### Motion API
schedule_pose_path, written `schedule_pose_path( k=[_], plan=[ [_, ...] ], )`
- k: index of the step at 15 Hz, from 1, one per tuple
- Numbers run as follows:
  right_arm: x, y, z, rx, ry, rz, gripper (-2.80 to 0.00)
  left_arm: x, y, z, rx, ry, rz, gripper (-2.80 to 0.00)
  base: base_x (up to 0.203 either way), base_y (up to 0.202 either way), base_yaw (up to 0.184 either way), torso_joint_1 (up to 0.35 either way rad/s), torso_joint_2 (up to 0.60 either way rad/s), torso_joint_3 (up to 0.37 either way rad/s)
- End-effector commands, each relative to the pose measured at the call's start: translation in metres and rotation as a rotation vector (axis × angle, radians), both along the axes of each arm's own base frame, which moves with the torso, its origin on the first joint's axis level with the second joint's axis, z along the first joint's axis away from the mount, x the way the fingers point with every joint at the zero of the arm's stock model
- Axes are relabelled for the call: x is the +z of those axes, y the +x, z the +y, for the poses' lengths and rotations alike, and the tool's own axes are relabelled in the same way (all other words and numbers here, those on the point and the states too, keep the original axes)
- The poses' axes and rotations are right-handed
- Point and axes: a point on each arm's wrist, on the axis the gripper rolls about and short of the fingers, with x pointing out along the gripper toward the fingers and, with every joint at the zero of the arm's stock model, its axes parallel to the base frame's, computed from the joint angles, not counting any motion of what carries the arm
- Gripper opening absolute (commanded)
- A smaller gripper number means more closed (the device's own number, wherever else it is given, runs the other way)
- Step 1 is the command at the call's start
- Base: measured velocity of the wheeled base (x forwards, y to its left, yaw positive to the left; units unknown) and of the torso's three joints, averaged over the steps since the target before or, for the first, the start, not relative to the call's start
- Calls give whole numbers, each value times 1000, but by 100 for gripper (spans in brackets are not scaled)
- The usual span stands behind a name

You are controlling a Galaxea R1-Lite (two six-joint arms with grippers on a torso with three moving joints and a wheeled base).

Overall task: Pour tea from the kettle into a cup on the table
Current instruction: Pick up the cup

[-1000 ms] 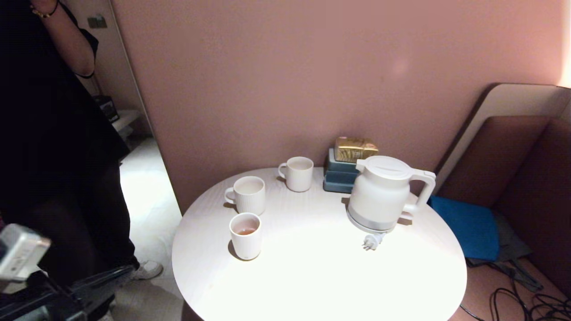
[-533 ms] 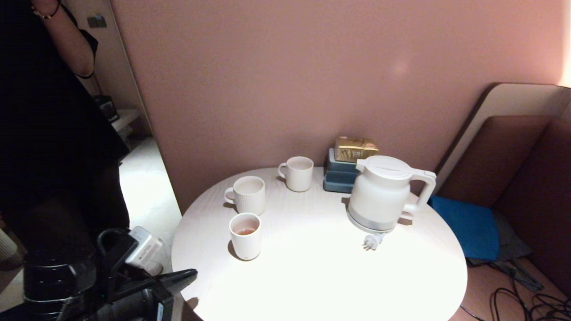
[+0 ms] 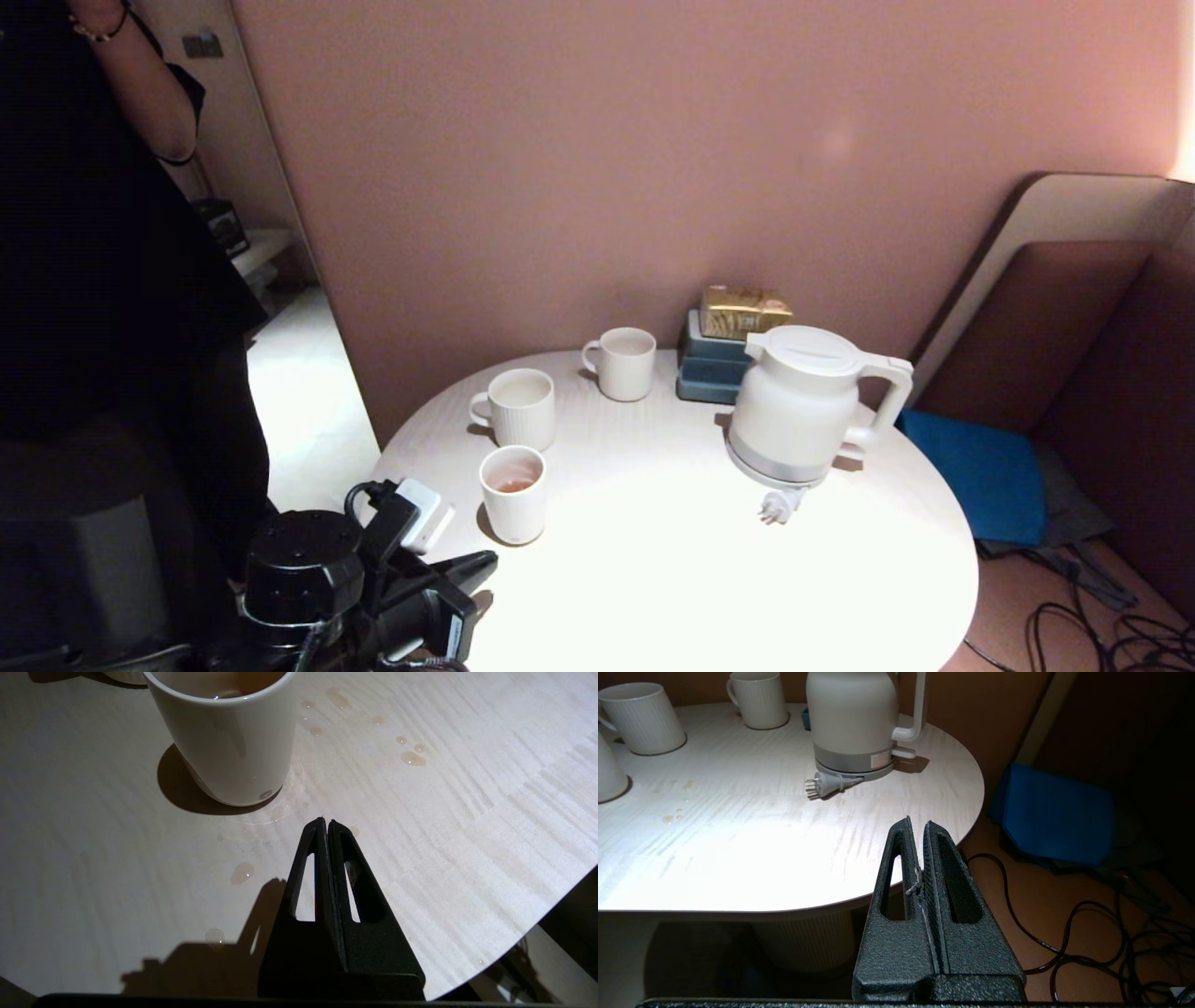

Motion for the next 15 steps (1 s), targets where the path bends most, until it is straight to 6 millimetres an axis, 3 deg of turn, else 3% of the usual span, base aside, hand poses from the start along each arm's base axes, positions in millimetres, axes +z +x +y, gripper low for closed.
schedule_pose_path(
  k=[1,3,4,9,15],
  plan=[
    [0,0,0,0,0,0,-280,-4,4,-4,-5,1,4,-280,0,0,0,0,0,0],
    [0,0,0,0,0,2,-280,-9,4,-4,3,15,20,-280,0,0,0,0,0,0],
    [0,0,0,0,0,1,-280,-10,4,-4,13,20,22,0,0,0,0,0,0,0],
    [0,0,0,0,0,0,-280,-11,3,-3,22,8,22,0,0,0,0,0,0,0],
    [0,0,0,0,0,1,-280,-35,34,-20,106,-4,-30,0,0,0,0,0,0,0]
  ],
)
